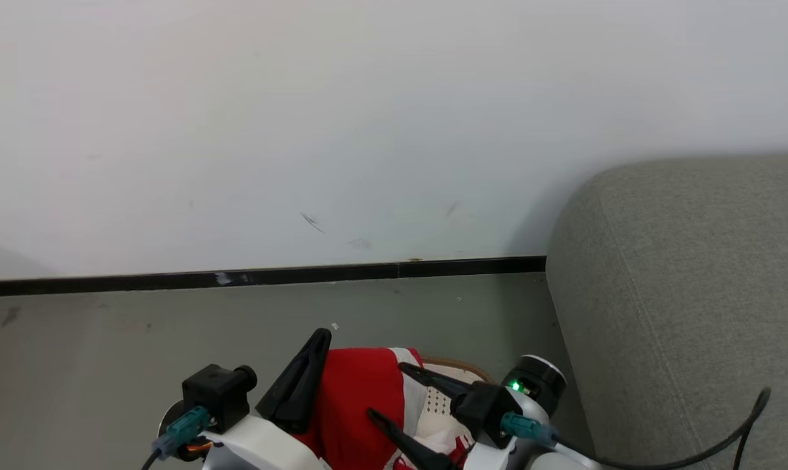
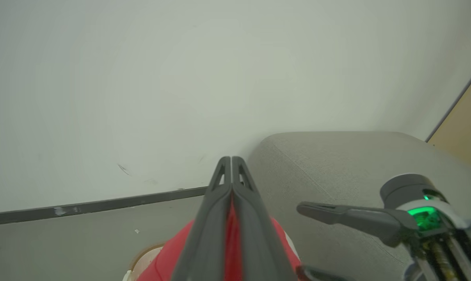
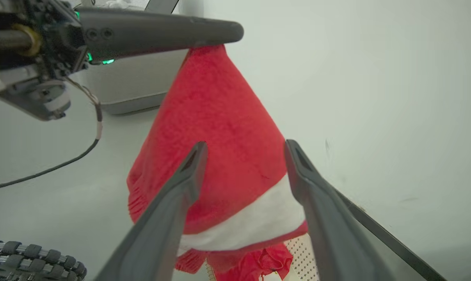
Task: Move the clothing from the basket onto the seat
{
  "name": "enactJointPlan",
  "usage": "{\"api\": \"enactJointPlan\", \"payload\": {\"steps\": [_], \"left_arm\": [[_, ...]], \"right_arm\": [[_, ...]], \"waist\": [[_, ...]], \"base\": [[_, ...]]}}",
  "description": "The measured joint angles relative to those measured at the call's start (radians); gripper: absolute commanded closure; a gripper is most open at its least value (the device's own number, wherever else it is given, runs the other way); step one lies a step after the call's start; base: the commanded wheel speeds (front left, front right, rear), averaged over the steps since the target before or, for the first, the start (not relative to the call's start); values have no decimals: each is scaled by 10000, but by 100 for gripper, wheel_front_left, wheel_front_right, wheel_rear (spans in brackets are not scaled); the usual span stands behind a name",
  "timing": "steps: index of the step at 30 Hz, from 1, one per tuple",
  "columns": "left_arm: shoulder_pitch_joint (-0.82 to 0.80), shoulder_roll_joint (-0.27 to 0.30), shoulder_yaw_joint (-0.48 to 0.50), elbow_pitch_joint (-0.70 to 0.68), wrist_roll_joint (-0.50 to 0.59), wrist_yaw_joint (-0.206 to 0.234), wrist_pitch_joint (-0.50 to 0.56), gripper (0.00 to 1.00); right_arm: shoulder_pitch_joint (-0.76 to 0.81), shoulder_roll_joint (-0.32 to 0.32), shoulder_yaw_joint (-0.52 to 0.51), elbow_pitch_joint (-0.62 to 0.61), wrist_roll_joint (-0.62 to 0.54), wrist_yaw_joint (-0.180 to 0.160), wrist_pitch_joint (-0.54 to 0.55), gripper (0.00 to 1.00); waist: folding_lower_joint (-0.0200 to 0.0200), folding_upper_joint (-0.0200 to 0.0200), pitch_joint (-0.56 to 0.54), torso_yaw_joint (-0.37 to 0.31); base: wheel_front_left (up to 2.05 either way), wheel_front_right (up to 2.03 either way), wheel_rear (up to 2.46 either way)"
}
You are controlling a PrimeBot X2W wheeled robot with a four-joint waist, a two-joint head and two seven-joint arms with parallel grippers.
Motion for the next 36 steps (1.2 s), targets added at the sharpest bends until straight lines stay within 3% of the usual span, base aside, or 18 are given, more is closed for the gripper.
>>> {"api": "enactJointPlan", "payload": {"steps": [11,24,36], "left_arm": [[-148,-102,-349,-167,73,-13,163,100],[-172,-234,-738,-621,86,-134,366,100],[-267,-353,-1035,-895,-92,-265,527,100]], "right_arm": [[-439,107,895,360,309,2,0,0],[-965,81,830,811,311,2,0,0],[-986,115,1718,1118,849,2,0,0]], "waist": [[0,0,-41,116],[0,0,-191,63],[0,0,-232,94]], "base": [[0,0,0],[0,0,0],[0,0,0]]}}
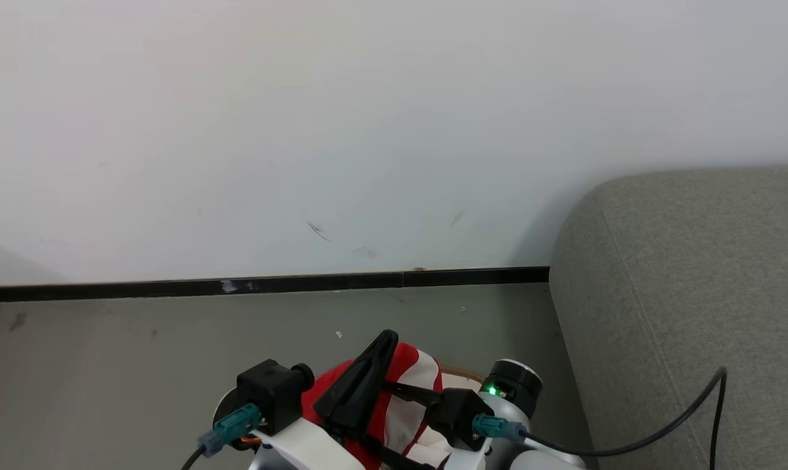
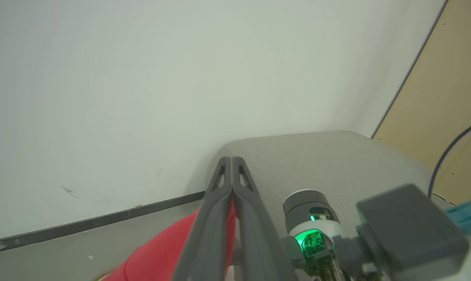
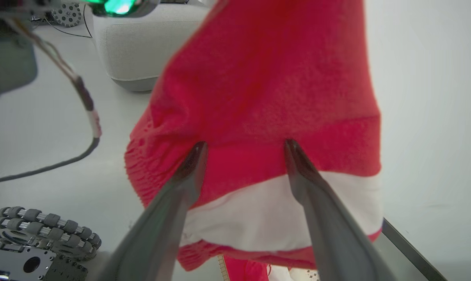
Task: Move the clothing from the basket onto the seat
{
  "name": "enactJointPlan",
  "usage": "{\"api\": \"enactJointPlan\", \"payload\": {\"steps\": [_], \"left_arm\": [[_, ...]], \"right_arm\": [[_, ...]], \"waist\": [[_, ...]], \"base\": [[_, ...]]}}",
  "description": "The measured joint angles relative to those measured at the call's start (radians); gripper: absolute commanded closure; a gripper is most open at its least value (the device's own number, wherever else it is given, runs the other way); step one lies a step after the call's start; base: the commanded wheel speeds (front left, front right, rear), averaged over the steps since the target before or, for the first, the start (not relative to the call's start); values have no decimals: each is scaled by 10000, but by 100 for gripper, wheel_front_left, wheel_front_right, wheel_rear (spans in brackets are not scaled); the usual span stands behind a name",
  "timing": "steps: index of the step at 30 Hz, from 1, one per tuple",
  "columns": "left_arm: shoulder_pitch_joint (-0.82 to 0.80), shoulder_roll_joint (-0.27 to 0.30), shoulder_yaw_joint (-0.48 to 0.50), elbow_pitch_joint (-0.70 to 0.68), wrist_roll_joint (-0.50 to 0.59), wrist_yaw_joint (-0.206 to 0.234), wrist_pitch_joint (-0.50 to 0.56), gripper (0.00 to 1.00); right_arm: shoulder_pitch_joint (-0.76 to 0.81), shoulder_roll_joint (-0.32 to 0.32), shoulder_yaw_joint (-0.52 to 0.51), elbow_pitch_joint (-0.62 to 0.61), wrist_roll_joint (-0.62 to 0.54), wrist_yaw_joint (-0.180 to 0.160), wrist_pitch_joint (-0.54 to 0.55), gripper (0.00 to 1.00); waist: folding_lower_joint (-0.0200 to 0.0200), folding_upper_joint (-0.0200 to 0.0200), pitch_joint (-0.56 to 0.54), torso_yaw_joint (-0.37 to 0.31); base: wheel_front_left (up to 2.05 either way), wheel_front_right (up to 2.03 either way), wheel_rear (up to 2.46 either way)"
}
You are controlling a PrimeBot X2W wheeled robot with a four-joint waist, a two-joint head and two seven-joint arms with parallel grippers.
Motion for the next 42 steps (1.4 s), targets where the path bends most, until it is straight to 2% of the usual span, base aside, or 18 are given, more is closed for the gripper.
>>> {"api": "enactJointPlan", "payload": {"steps": [20,22,25,28,42], "left_arm": [[1,-102,-234,-199,-291,0,265,100],[1,-109,-255,-211,-299,0,267,100],[1,-113,-280,-240,-301,0,307,100],[1,-125,-286,-255,-316,0,309,100],[1,-38,-104,-288,-343,98,293,100]], "right_arm": [[-523,15,52,-374,123,0,0,0],[-588,21,98,-408,123,0,0,50],[-597,23,117,-433,123,0,0,68],[-597,23,123,-464,123,0,0,100],[-593,15,0,-525,151,0,0,100]], "waist": [[0,0,-11,34],[0,0,-7,35],[0,0,5,34],[0,0,19,33],[0,0,116,-10]], "base": [[0,0,0],[0,0,0],[0,0,0],[0,0,0],[0,0,0]]}}
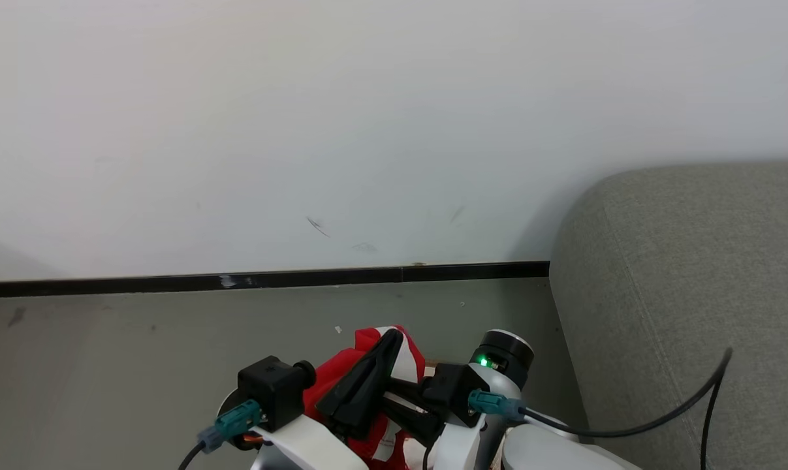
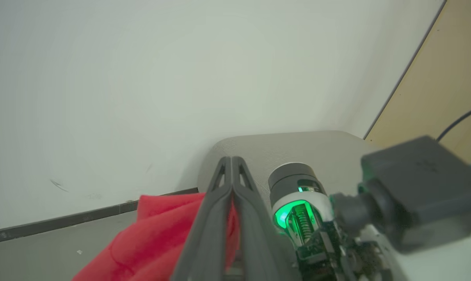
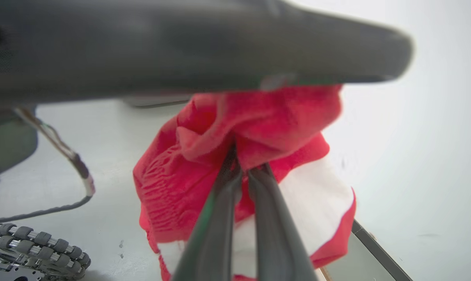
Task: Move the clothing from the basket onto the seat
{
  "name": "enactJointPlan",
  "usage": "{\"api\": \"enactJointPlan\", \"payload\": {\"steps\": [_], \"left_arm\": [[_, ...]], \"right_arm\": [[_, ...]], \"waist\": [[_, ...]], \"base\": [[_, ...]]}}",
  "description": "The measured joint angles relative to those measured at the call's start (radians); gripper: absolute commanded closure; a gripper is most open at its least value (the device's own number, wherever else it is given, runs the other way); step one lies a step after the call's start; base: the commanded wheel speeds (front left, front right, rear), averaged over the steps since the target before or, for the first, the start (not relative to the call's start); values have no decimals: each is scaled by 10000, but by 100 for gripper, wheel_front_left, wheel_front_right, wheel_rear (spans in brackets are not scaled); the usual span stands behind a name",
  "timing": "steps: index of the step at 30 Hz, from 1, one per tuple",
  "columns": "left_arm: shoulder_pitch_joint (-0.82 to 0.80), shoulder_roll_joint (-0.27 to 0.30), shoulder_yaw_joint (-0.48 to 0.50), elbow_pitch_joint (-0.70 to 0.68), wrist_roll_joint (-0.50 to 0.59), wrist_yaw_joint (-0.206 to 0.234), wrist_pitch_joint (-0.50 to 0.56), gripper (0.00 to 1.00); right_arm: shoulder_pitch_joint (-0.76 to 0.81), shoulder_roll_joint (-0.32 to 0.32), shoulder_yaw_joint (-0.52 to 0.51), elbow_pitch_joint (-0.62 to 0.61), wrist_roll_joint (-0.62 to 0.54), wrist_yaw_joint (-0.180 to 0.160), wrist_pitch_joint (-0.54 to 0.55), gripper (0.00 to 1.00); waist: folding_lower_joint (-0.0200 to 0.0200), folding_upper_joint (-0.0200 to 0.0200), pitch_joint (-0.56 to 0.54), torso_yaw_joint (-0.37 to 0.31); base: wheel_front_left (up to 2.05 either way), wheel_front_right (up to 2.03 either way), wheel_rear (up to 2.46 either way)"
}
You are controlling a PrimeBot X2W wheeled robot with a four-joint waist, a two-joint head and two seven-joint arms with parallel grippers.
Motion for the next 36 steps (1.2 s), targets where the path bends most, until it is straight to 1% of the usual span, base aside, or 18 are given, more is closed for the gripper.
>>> {"api": "enactJointPlan", "payload": {"steps": [1,2,4,5,6,7,20,27,31,35,36], "left_arm": [[1,15,40,4,36,21,-2,80],[1,42,71,8,88,52,-15,69],[2,69,98,17,98,54,-46,55],[2,98,115,35,134,56,-50,41],[4,111,125,50,173,77,-61,17],[4,119,138,61,174,81,-82,0],[129,349,123,203,430,79,-407,0],[134,472,71,284,525,17,-583,0],[136,550,50,309,688,-98,-723,0],[137,585,31,318,690,-113,-825,0],[137,608,12,320,692,-198,-840,0]], "right_arm": [[0,-15,-42,0,0,0,0,100],[0,-35,-69,-2,0,0,0,100],[3,-96,-105,-15,0,0,0,100],[4,-138,-125,-25,0,0,0,100],[6,-180,-163,-35,0,0,0,100],[6,-217,-221,-48,0,0,0,100],[59,-593,-1081,-395,-6,0,0,100],[397,-788,-1549,-648,-107,0,0,100],[580,-899,-1791,-748,-136,0,0,100],[772,-1005,-2080,-861,-244,0,0,100],[827,-1047,-2163,-894,-293,0,0,100]], "waist": [[0,0,8,-9],[0,0,17,-20],[0,0,34,-44],[0,0,41,-57],[0,0,49,-73],[0,0,56,-88],[0,0,131,-358],[0,0,165,-550],[0,0,188,-697],[0,0,213,-877],[0,0,219,-929]], "base": [[0,0,0],[0,0,0],[0,0,0],[0,0,0],[0,0,0],[0,0,0],[0,0,0],[0,0,0],[0,0,0],[0,0,0],[0,0,0]]}}
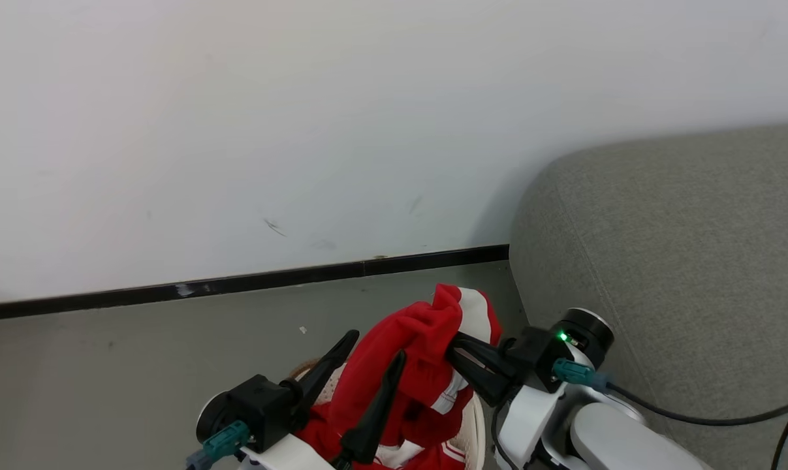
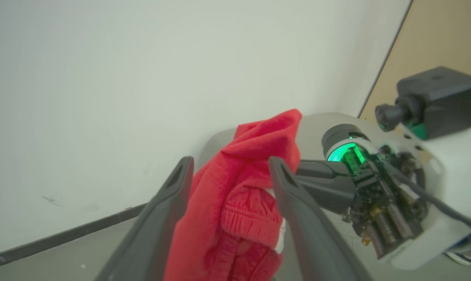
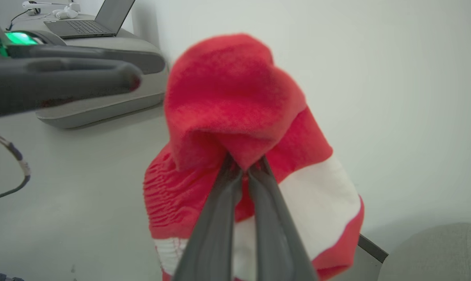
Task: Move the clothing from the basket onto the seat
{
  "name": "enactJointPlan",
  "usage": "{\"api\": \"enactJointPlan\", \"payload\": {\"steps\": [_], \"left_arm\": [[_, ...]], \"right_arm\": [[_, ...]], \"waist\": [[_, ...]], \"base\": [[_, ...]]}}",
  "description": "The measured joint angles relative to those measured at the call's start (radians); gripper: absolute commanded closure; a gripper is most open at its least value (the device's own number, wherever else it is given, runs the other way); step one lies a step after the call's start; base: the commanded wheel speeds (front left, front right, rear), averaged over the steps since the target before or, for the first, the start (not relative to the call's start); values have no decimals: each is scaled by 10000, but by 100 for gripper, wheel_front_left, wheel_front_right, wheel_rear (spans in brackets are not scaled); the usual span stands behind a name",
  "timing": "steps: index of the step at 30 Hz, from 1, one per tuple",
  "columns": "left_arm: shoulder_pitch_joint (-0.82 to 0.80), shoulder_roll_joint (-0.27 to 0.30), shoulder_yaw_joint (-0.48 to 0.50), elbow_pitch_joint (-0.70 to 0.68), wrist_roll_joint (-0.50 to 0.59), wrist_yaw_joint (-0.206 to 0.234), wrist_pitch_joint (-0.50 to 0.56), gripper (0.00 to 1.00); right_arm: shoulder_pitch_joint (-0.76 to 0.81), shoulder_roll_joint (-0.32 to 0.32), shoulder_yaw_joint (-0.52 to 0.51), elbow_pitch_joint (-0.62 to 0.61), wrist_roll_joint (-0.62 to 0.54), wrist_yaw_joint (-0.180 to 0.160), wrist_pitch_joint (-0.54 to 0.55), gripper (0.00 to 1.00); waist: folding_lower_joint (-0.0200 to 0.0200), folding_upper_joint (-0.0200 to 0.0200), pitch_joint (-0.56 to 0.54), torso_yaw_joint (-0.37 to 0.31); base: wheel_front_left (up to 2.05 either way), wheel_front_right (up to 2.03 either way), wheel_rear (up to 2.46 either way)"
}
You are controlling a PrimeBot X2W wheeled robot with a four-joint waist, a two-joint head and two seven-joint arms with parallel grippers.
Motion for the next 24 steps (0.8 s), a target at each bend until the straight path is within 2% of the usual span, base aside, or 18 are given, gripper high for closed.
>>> {"api": "enactJointPlan", "payload": {"steps": [13,24], "left_arm": [[23,44,-63,65,4,-224,-278,0],[35,58,-50,125,23,-251,-506,0]], "right_arm": [[669,-360,-865,-395,-318,0,0,100],[1107,-690,-1580,-694,-422,0,0,100]], "waist": [[0,0,109,-852],[0,0,232,-1695]], "base": [[0,0,0],[0,0,0]]}}
